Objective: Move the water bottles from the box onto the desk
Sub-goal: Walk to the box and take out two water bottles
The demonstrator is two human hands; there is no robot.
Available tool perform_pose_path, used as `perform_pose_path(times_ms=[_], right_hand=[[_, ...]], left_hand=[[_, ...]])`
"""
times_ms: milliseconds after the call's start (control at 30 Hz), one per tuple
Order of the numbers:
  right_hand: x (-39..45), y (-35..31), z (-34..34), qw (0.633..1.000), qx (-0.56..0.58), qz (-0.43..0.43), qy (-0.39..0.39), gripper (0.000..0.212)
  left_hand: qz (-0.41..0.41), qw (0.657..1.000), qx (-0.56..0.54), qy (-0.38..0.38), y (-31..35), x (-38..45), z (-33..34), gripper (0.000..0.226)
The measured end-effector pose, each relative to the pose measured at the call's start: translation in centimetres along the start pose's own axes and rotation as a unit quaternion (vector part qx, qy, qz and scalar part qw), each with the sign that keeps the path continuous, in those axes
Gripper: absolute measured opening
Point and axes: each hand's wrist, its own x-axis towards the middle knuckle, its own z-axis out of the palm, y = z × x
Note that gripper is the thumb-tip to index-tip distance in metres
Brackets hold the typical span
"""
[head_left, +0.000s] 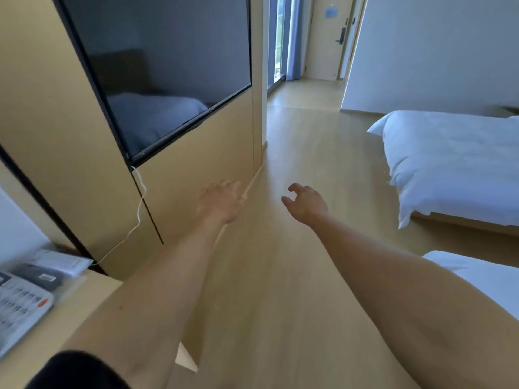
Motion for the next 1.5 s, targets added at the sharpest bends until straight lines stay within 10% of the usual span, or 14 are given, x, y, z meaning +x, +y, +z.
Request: perform_pose_path(times_ms=[467, 1500], right_hand=[[7.0, 18.0, -8.8, 0.986, -0.05, 0.16, -0.003, 0.062], [56.5, 33.0, -13.2, 0.972, -0.033, 0.231, -0.027, 0.065]], left_hand=[[0.144, 0.983, 0.003, -0.11, 20.4, 14.5, 5.0, 0.063], [0.18, 0.972, -0.026, -0.146, 35.0, 65.7, 12.0, 0.058]])
